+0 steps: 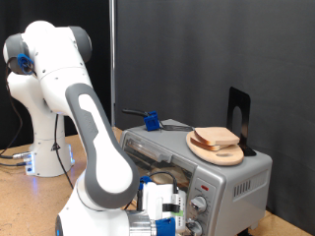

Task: Make a piece of toast with the oven

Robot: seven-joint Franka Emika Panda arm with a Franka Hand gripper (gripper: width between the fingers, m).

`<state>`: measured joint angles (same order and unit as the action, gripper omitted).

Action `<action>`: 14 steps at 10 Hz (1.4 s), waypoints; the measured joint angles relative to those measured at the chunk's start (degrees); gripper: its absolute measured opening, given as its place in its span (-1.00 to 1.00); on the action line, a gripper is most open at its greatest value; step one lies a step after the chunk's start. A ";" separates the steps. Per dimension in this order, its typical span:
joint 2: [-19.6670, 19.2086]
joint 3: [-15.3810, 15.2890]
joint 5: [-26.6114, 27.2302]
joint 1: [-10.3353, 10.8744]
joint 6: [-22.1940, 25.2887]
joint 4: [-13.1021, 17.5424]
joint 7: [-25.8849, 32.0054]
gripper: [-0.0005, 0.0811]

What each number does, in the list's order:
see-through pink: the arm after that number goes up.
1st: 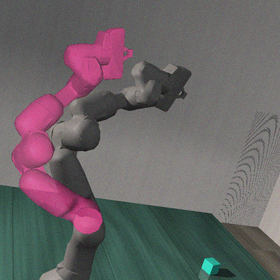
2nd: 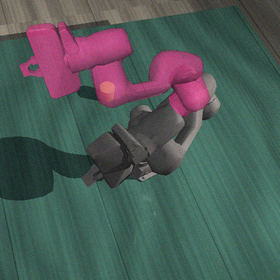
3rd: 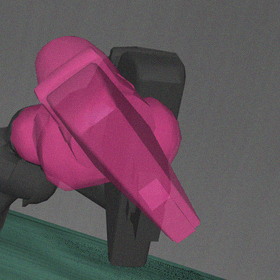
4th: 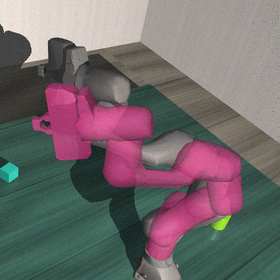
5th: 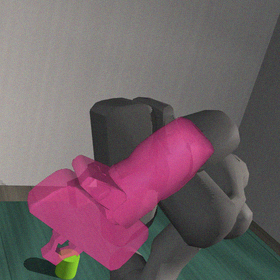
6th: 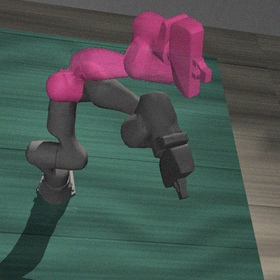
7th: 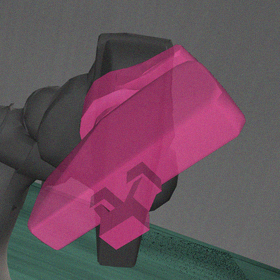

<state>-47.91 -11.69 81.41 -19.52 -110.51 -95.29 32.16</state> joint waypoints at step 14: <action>-4.19 1.69 -8.09 -0.51 9.60 8.60 -28.80 0.98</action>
<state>-52.10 -10.00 73.32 -20.04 -100.91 -86.69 3.35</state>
